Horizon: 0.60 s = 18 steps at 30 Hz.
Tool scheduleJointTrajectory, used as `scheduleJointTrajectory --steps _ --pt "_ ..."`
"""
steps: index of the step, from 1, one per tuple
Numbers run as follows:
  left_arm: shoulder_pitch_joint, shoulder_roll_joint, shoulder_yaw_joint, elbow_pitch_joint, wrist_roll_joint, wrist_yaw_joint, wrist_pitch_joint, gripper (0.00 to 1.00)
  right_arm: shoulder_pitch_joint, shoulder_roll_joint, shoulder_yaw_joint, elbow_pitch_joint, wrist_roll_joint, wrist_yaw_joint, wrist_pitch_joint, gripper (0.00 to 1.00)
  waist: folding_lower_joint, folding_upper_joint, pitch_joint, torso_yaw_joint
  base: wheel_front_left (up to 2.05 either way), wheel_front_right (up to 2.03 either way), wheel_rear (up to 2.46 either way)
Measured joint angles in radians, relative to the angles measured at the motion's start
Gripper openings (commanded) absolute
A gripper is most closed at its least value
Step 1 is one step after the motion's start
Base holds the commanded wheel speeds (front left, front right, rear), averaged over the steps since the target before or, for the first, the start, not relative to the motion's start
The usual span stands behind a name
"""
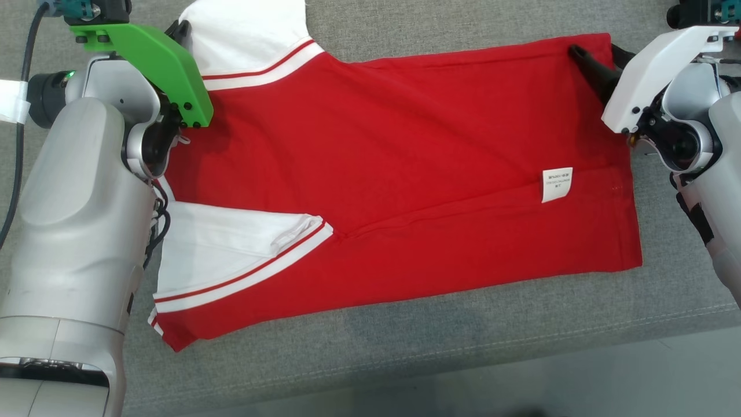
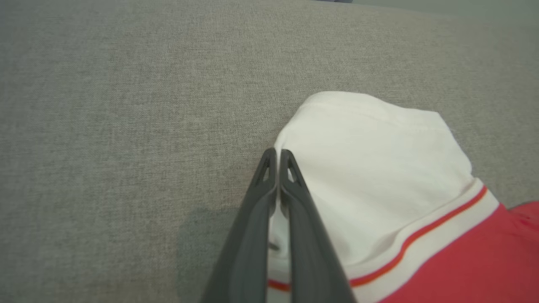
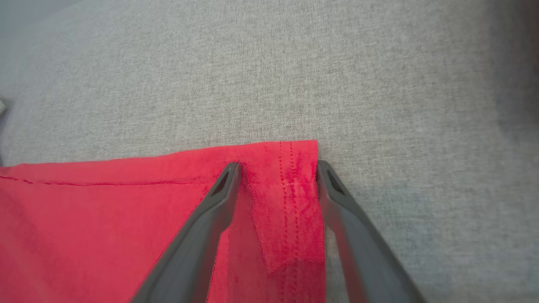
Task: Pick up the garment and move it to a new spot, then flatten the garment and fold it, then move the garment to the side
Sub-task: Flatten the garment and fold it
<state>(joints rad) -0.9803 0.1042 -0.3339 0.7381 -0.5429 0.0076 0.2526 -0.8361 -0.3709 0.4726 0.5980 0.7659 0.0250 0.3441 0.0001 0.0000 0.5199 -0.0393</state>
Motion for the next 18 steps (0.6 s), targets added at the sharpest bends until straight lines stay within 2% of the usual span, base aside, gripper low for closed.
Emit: scheduleJointTrajectory --steps 1,2,4,8,9,18 --pt "0.000 0.000 0.001 0.003 0.000 0.000 -0.003 0.00 -0.004 0.001 0.000 0.007 0.000 0.000 0.000 0.57 0.0000 0.0000 0.001 0.000 0.00 0.00 0.00" --pt "-0.001 0.000 0.002 0.006 0.000 0.000 -0.006 0.00 -0.008 0.002 0.000 0.013 0.000 0.000 0.000 0.47 0.0000 0.0000 0.001 0.001 0.00 0.00 0.00" --pt "-0.004 0.000 0.006 0.012 0.000 0.000 -0.008 0.00 -0.019 0.004 -0.001 0.026 0.000 0.001 -0.005 0.36 0.0000 0.0000 0.003 0.002 0.00 0.00 0.00" --pt "-0.006 0.001 0.013 0.022 -0.004 0.000 -0.018 0.00 -0.029 0.016 0.002 0.038 -0.002 0.007 -0.021 0.03 0.0000 0.0000 0.004 0.004 0.00 0.00 0.00" --pt "-0.006 0.001 0.017 0.024 -0.008 0.000 -0.022 0.00 -0.032 0.020 0.003 0.042 -0.009 0.009 -0.029 0.00 0.0000 0.0000 0.005 0.004 0.00 0.00 0.00" --pt "-0.006 0.011 0.055 0.028 -0.048 -0.034 -0.083 0.00 -0.041 0.044 0.014 0.070 -0.030 0.035 -0.109 0.00 0.0000 0.0000 -0.009 -0.008 0.00 0.00 0.00"
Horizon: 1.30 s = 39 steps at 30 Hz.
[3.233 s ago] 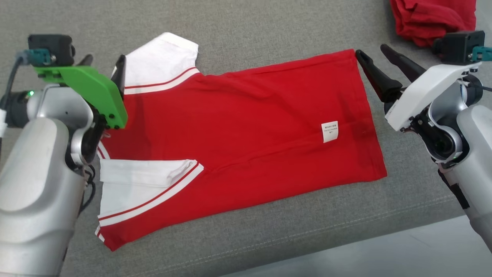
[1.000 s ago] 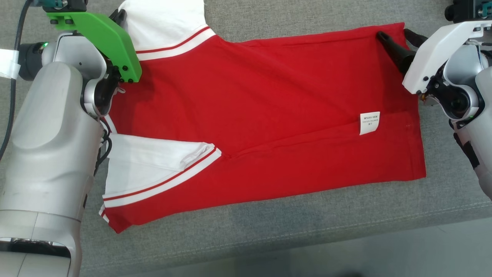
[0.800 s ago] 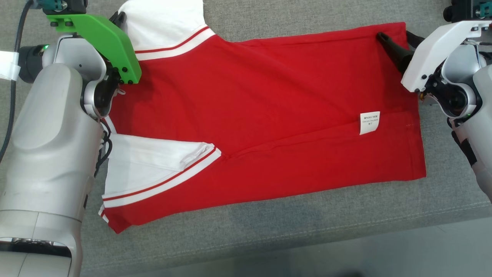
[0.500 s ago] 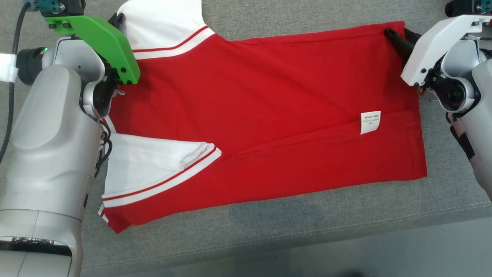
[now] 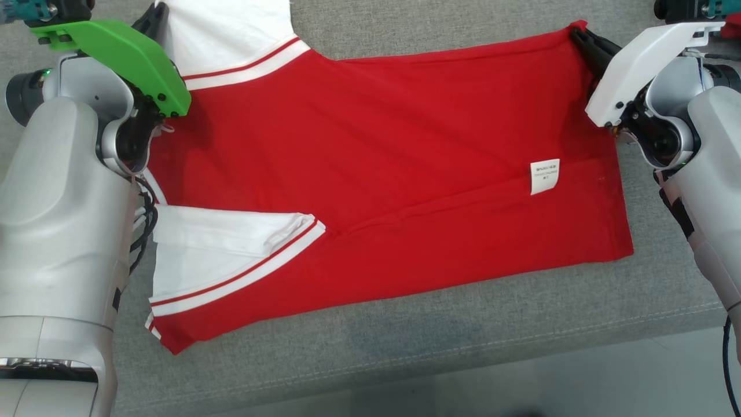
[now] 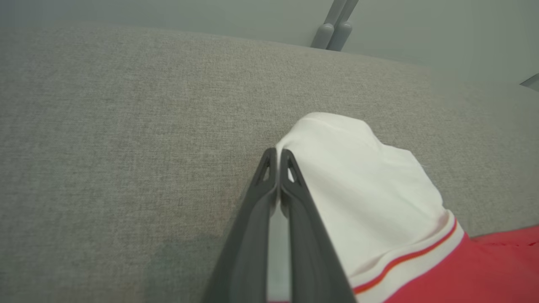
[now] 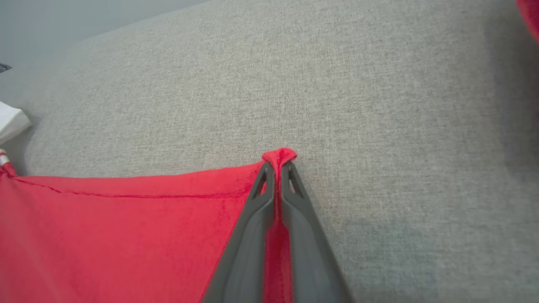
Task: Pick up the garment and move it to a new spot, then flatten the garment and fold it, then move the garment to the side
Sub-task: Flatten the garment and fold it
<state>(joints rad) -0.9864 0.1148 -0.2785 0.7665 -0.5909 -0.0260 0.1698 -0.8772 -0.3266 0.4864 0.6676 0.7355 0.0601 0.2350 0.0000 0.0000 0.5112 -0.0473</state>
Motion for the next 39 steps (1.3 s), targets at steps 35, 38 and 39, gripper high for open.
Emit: scheduleJointTrajectory --steps 35,38,39 --pt "0.592 -0.001 0.020 -0.441 0.005 -0.027 -0.400 0.00 0.367 -0.035 -0.055 -0.166 0.068 0.057 -0.402 0.00 -0.0001 0.0000 -0.185 0.031 0.00 0.00 0.00" --pt "0.653 0.000 0.023 -0.495 0.005 -0.008 -0.400 0.00 0.417 -0.037 -0.060 -0.179 0.080 0.057 -0.411 0.00 -0.0001 0.0000 -0.206 0.043 0.00 0.00 0.00" --pt "0.673 0.000 0.023 -0.511 0.005 -0.004 -0.400 0.00 0.433 -0.037 -0.061 -0.183 0.086 0.057 -0.412 0.00 -0.0001 0.0000 -0.213 0.046 0.00 0.00 0.00"
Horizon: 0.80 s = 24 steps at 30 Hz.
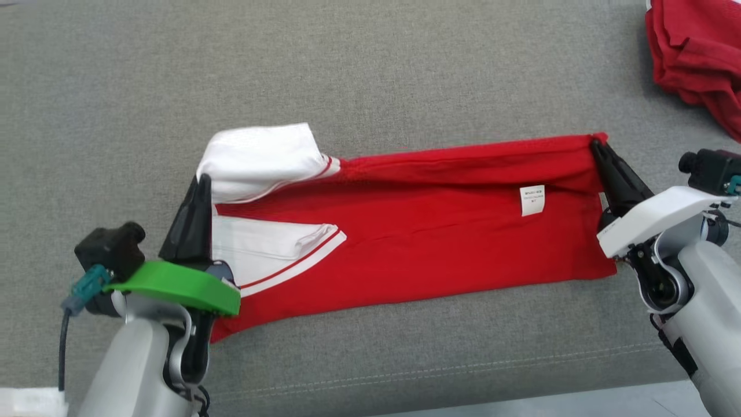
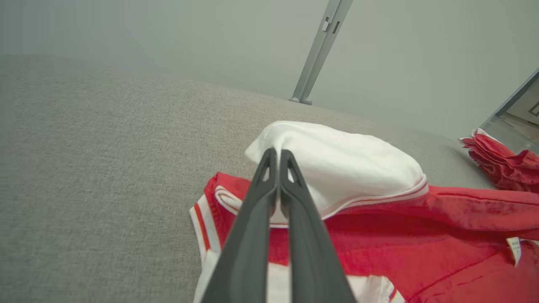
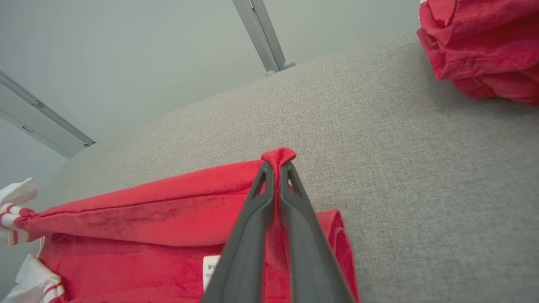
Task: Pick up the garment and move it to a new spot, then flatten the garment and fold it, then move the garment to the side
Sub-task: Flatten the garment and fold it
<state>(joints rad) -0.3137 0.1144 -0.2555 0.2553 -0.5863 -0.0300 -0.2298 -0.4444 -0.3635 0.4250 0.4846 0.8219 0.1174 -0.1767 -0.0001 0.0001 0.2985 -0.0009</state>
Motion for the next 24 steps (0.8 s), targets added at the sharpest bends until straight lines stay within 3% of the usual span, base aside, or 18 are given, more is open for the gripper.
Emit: scheduleJointTrajectory --steps 6,18,22,23,24 --pt "0.164 -0.012 -0.035 -0.077 -0.022 0.014 0.031 0.00 0.077 0.002 0.010 -0.031 0.024 0.001 0.000 0.00 0.0000 0.0000 -0.032 0.018 0.00 0.00 0.00" --pt "0.279 -0.020 -0.060 -0.162 -0.037 0.057 0.076 0.00 0.135 -0.014 0.044 -0.086 0.007 0.005 -0.009 0.00 0.0000 0.0000 -0.033 0.004 0.00 0.00 0.00" --pt "0.310 -0.017 -0.037 -0.186 -0.052 0.078 0.091 0.00 0.164 -0.028 0.055 -0.092 -0.014 0.005 -0.014 0.33 0.0000 0.0000 -0.033 -0.001 0.00 0.00 0.00" --pt "0.318 -0.015 -0.034 -0.191 -0.058 0.083 0.093 0.07 0.174 -0.031 0.056 -0.091 -0.014 0.005 -0.018 0.44 0.0000 -0.0001 -0.033 -0.002 0.00 0.00 0.00" --pt "0.326 -0.013 -0.031 -0.195 -0.063 0.083 0.097 0.27 0.183 -0.034 0.056 -0.091 -0.015 0.005 -0.020 0.64 0.0000 0.0000 -0.033 -0.002 0.00 0.00 0.00"
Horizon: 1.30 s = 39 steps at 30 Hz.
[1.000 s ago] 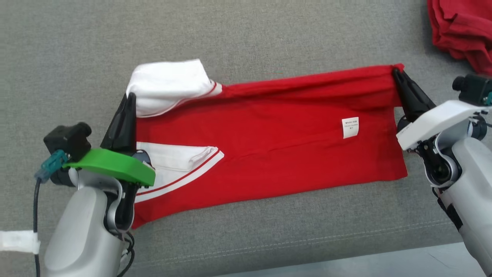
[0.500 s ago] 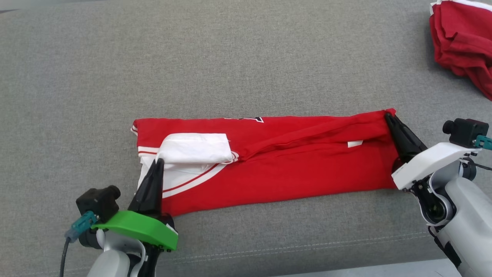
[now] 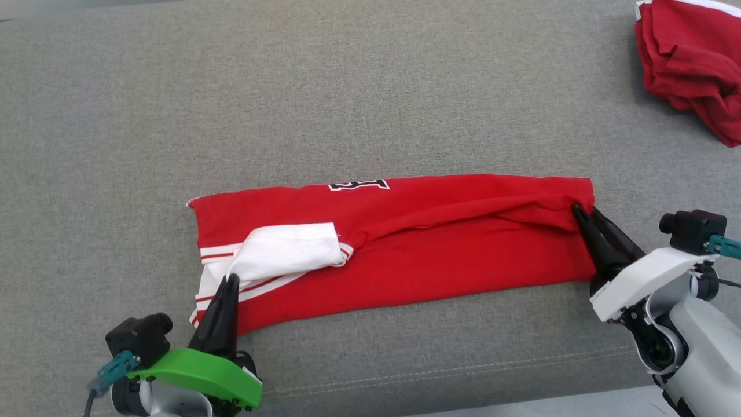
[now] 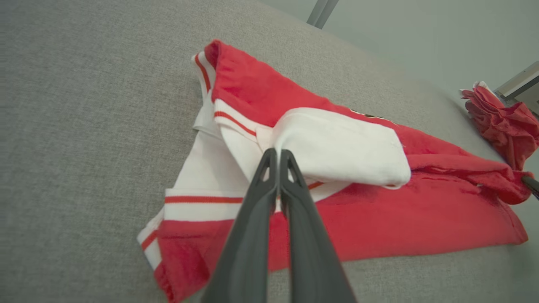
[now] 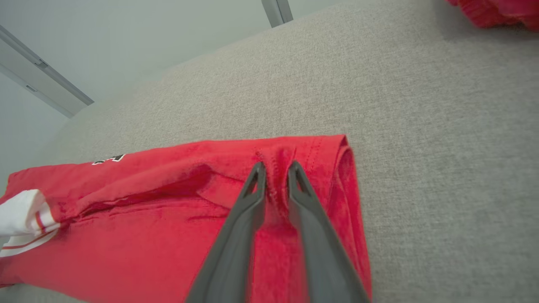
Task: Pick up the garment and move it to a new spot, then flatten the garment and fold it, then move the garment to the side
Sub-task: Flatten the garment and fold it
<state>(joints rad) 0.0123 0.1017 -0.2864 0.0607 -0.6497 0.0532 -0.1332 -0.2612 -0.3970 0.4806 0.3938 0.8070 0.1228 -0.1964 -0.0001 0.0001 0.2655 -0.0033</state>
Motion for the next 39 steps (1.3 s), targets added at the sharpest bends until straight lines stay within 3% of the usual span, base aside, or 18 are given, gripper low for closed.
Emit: scheduleJointTrajectory --steps 1,2,3,4,14,21,31,39 --pt "0.008 0.000 0.004 -0.004 -0.010 0.000 0.002 0.47 0.007 -0.001 0.000 0.000 0.000 0.000 -0.003 0.97 0.0000 0.0000 0.000 0.000 0.00 0.00 0.00" --pt "0.014 0.000 0.007 -0.006 -0.017 0.001 0.002 0.59 0.012 -0.002 0.000 0.000 0.000 0.000 -0.006 1.00 0.0000 0.0000 -0.001 -0.001 0.00 0.00 0.00" --pt "0.020 0.000 0.010 -0.005 -0.020 0.003 0.009 0.86 0.015 -0.003 0.003 0.001 -0.006 0.000 -0.008 1.00 0.0000 0.0000 -0.003 -0.001 0.00 0.00 0.00" --pt "0.024 0.001 0.012 -0.004 -0.021 0.007 0.014 1.00 0.018 -0.006 0.009 0.001 -0.017 0.000 -0.012 1.00 0.0000 0.0000 -0.005 -0.002 0.00 0.00 0.00" --pt "0.080 0.018 0.057 -0.012 -0.026 0.031 0.036 1.00 0.084 -0.042 0.056 0.015 -0.071 0.000 -0.014 1.00 0.0000 0.0000 -0.035 -0.018 0.00 0.00 0.00" --pt "0.088 0.036 0.085 -0.058 -0.021 0.035 0.014 1.00 0.106 -0.056 -0.002 0.021 -0.057 -0.019 -0.025 1.00 0.0000 0.0000 -0.061 -0.032 0.00 0.00 0.00" --pt "0.068 0.026 0.017 -0.116 0.027 0.035 0.008 1.00 0.060 -0.054 -0.062 0.021 -0.015 -0.052 -0.031 1.00 0.0000 0.0000 -0.095 -0.020 0.00 0.00 0.00" --pt "0.068 0.014 -0.015 -0.131 0.039 0.035 0.020 1.00 -0.035 -0.028 -0.069 0.086 0.014 -0.081 0.045 1.00 0.0000 0.0000 -0.093 0.008 0.00 0.00 0.00"
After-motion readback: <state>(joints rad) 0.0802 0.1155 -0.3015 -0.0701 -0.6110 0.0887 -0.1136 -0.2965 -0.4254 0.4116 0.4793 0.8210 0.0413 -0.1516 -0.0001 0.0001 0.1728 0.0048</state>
